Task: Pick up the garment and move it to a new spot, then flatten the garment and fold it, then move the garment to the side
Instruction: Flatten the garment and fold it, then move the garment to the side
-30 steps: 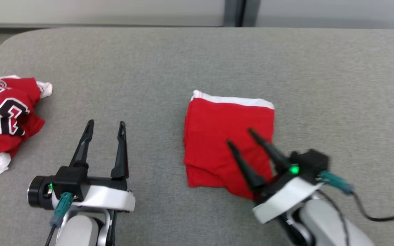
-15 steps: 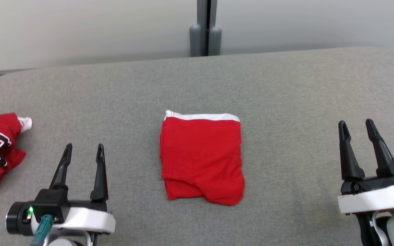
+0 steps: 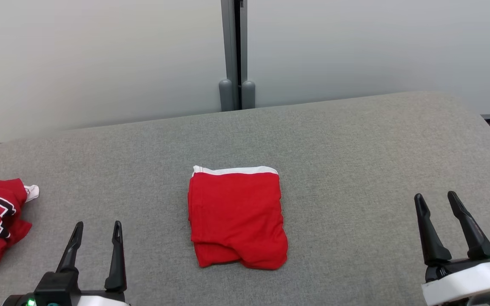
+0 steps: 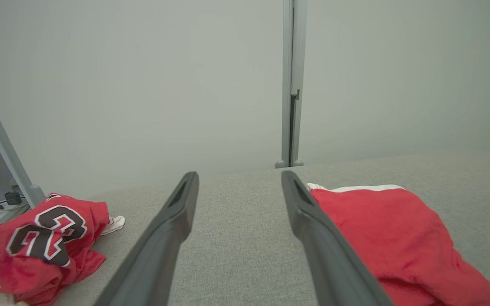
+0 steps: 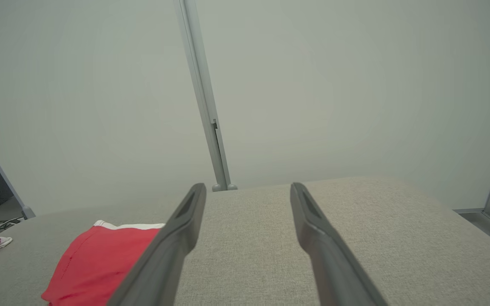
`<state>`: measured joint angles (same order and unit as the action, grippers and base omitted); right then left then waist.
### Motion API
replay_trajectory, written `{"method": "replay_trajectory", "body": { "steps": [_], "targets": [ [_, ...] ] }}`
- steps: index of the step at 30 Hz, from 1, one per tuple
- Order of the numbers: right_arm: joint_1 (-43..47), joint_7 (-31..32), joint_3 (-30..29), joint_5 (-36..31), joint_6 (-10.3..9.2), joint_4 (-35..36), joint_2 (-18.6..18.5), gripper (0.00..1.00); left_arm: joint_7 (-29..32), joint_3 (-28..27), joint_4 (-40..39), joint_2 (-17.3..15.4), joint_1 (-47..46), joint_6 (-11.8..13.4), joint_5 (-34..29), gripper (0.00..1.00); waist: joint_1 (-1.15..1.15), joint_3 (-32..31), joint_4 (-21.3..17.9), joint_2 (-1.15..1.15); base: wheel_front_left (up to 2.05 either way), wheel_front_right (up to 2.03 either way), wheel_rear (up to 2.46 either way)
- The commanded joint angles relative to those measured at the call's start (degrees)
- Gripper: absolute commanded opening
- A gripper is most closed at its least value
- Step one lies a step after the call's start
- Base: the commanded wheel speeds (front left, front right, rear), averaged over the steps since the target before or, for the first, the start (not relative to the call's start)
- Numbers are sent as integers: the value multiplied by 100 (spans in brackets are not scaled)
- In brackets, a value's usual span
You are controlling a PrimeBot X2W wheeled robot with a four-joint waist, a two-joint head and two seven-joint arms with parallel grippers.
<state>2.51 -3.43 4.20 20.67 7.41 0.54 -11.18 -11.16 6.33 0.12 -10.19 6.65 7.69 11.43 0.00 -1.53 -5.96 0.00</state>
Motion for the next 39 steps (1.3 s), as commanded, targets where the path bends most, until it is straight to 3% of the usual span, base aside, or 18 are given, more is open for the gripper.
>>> {"method": "replay_trajectory", "body": {
  "steps": [1, 28, 33, 39],
  "targets": [
    [102, 56, -24, -40, 14, 59, -10, 100, 45, -43, -56, -45, 103, 59, 35, 100, 0, -54, -15, 0, 0, 0, 0],
    [240, 246, -203, -100, 14, 297, 9, 100, 300, 62, -432, -112, 283, 226, 58, 100, 0, -15, 127, 0, 0, 0, 0],
    [245, 340, -262, -129, 14, 250, -31, 100, 255, 167, -542, -70, 22, 248, -37, 100, 0, 150, 421, 0, 0, 0, 0],
    [-164, 509, -13, -214, 14, -71, -182, 100, 101, 409, -665, 118, -563, 161, -85, 100, 0, 846, 1086, 0, 0, 0, 0]
  ]
}}
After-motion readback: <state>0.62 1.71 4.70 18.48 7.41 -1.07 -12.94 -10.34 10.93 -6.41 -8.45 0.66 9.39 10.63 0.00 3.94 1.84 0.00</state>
